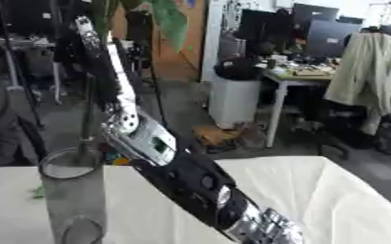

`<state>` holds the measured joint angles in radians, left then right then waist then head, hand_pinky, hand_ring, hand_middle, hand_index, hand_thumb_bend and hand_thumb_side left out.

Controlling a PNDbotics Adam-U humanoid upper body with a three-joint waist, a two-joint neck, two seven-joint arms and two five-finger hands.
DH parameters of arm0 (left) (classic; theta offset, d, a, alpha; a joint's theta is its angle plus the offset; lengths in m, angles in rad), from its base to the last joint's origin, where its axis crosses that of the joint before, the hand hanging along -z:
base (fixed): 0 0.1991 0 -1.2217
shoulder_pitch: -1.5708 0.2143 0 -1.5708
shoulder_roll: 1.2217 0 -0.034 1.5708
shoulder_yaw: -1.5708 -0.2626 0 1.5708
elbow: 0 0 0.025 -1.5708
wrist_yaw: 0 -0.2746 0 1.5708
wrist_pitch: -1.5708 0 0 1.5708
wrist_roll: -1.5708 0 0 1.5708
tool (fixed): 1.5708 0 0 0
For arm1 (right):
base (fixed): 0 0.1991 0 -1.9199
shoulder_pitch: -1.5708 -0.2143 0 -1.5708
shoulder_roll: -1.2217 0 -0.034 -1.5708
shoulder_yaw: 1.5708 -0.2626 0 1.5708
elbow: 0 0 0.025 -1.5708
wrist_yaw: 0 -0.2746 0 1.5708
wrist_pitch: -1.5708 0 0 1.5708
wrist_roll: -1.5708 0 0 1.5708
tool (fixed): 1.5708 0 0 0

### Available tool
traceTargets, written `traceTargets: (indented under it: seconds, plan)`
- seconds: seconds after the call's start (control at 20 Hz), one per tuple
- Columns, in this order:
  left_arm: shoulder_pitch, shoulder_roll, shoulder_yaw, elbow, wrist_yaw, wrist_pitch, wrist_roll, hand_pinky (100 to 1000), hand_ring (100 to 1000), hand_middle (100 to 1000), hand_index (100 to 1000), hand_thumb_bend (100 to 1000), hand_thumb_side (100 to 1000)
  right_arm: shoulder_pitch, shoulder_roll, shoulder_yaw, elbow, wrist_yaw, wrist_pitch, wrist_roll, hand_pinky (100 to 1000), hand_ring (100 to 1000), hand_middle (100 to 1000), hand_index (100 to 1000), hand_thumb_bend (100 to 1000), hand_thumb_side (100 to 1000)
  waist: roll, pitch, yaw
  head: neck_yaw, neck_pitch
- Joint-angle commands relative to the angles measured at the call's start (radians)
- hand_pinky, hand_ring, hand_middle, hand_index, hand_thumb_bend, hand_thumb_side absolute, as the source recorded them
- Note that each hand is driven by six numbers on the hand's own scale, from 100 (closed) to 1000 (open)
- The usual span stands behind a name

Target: Arrange flowers into the vase.

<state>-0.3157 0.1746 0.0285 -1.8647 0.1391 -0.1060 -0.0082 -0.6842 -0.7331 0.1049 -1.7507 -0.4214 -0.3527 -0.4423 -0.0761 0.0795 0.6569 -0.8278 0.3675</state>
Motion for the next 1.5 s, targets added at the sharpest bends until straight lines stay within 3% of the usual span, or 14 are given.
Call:
traceTargets:
  seconds: [0.05, 0.9, 1.5]
  plan:
    - [-0.015, -0.001, 0.015, -0.015, 0.002, 0.0, 0.024, 721, 661, 614, 705, 963, 852, -0.011, -0.014, -0.011, -0.011, -0.008, 0.001, 0.006, 100, 311, 100, 100, 100, 874, 0.005, -0.007, 0.002, -0.005, -0.016]
    - [-0.019, -0.015, 0.031, -0.019, -0.012, -0.001, 0.082, 723, 664, 617, 706, 964, 852, 0.013, 0.005, -0.015, 0.027, 0.019, -0.033, 0.038, 100, 331, 100, 100, 100, 883, 0.008, 0.021, -0.008, -0.014, -0.019]
    - [-0.019, -0.014, 0.031, -0.016, -0.018, -0.004, 0.075, 724, 661, 615, 706, 967, 853, 0.037, 0.006, -0.016, 0.034, 0.039, -0.043, 0.061, 100, 377, 127, 159, 100, 792, 0.006, 0.021, -0.02, -0.014, -0.021]
